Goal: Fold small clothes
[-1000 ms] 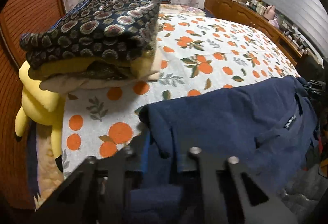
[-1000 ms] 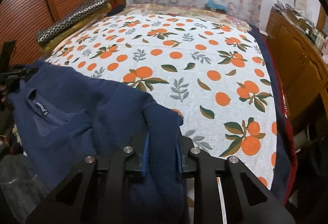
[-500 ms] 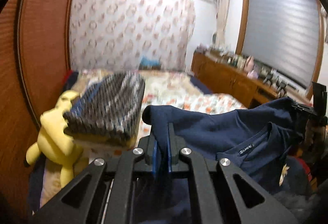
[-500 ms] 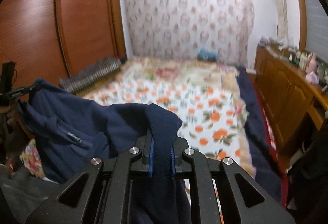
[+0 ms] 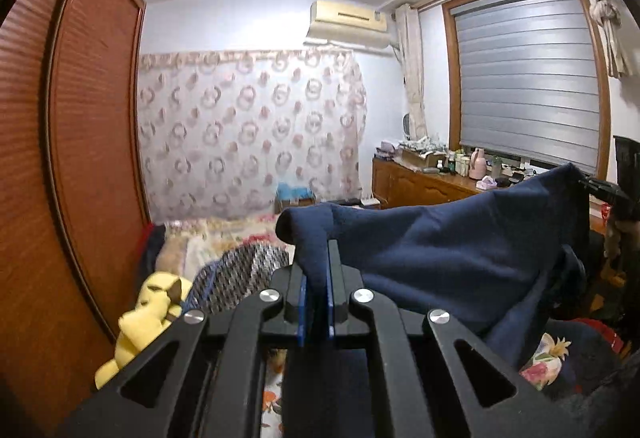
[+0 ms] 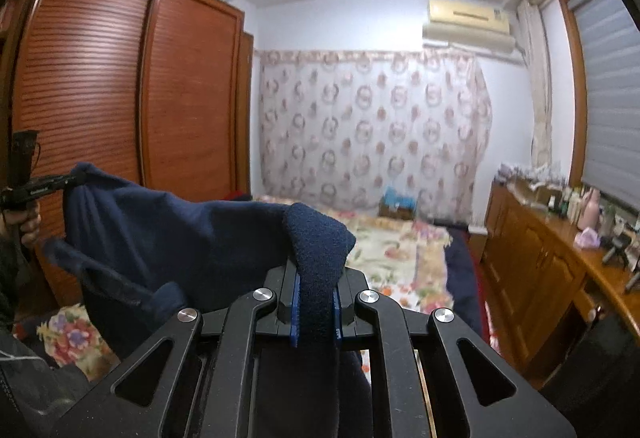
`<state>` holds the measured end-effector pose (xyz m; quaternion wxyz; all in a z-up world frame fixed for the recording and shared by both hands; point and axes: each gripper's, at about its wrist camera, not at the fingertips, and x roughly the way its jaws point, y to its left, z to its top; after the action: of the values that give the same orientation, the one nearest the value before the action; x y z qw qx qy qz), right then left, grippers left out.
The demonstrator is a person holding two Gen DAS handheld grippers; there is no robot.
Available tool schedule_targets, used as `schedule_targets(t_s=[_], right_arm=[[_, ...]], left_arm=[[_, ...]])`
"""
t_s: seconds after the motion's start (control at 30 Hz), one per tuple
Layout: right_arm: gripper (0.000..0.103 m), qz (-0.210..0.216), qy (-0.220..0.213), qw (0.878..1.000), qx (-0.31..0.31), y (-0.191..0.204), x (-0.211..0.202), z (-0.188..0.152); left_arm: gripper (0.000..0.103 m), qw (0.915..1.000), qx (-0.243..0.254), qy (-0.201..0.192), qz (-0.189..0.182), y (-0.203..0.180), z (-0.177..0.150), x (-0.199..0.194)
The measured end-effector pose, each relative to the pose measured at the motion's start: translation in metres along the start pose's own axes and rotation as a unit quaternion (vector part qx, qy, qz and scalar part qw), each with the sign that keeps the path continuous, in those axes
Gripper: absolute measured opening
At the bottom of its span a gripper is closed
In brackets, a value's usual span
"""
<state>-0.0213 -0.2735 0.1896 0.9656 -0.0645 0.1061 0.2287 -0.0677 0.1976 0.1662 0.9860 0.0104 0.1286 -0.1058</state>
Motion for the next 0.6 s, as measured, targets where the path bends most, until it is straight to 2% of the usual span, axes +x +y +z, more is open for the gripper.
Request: schedule_targets(t_s=[0.2, 0.33, 0.43, 0.53, 0.6], right_arm=[[0.009, -0.002, -0.034, 0.999, -0.011, -0.003, -0.026, 0.029], [0.009, -0.009, -0.041, 0.999, -0.024, -0.006, -0.026, 0.043], [0.009, -0.022, -0.023, 0.999, -0.031, -0.020, 0.001, 0.050], [0.009, -0.035, 0.021, 0.999, -0.022, -0.044, 0.060, 0.049], [0.011, -0.054, 0.066, 0.996, -0.009, -0.065, 0.122, 0.035]], left_arm=[[0.004, 0.9993, 0.004, -0.038, -0.002, 0.000, 0.021, -0.014], [0.004, 0.9991, -0.006, -0.041, 0.001, 0.011, 0.032, 0.005], [0.005, 0.9995, -0.010, -0.026, 0.013, 0.022, 0.033, 0.051], [0.008, 0.9997, -0.014, 0.001, 0.021, 0.033, 0.021, 0.121], [0.021, 0.9986, 0.001, 0.034, 0.041, 0.039, 0.008, 0.176]])
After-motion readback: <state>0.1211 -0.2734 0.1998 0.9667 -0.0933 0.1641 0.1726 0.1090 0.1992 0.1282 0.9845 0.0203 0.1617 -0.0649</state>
